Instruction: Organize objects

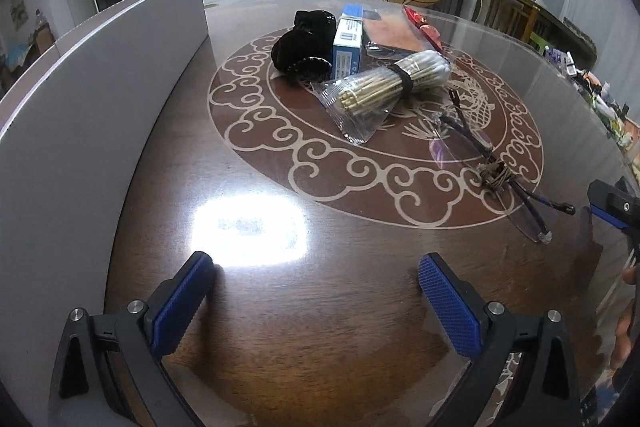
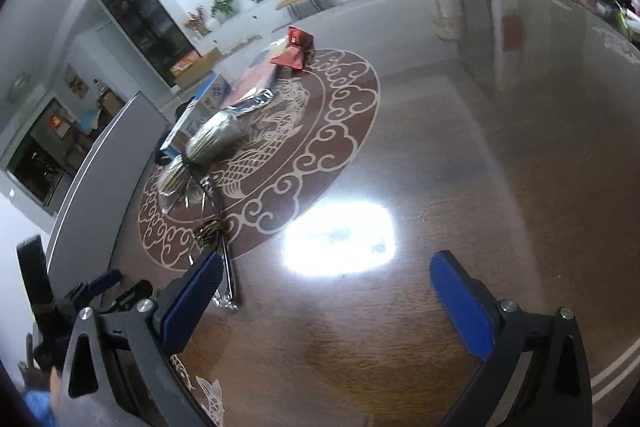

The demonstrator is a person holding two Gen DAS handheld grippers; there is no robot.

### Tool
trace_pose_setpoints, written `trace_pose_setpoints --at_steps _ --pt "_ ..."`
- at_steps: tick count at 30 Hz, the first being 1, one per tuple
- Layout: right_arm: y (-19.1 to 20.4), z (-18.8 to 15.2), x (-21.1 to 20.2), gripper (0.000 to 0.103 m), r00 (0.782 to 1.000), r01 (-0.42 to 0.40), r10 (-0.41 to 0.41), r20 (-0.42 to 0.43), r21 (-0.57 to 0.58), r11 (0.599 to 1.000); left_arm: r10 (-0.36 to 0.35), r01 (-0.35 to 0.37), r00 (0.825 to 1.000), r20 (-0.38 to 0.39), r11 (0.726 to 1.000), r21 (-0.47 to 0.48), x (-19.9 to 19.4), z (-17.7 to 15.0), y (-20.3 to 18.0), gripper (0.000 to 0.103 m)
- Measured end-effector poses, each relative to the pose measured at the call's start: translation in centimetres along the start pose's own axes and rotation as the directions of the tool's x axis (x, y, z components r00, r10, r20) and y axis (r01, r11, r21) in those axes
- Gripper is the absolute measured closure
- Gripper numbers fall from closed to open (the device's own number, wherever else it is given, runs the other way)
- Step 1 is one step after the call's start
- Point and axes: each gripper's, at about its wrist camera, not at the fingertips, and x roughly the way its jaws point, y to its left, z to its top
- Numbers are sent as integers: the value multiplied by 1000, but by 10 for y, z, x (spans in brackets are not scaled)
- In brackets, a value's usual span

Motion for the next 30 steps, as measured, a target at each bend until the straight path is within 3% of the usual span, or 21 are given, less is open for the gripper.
trace_pose_setpoints --at_steps 5,8,11,14,20,22,23,30 --pt "10 4 5 0 997 55 -58 -59 -38 998 4 -4 1000 4 1000 7 1 0 -2 0" --pt "17 8 4 0 997 14 -16 -75 -28 1000 4 -4 1000 6 1000 7 1 0 -2 0" --pt "48 7 2 0 997 -47 35 -76 -157 986 4 -4 1000 6 1000 7 1 0 -2 0" --pt "74 4 10 0 994 -62 35 -104 -270 961 4 -4 1000 6 1000 7 1 0 -2 0" --pt "102 -2 49 0 981 -1 -86 -177 -442 897 4 -4 1000 6 1000 7 1 0 -2 0" --pt "111 -8 57 7 979 29 -130 -158 -520 853 4 -4 1000 6 1000 7 1 0 -2 0" --pt "112 -9 58 18 980 30 -130 -151 -533 846 4 -4 1000 6 1000 7 1 0 -2 0" --pt "108 -3 59 46 994 46 -89 -58 -519 853 3 -3 1000 6 1000 8 1 0 -2 0"
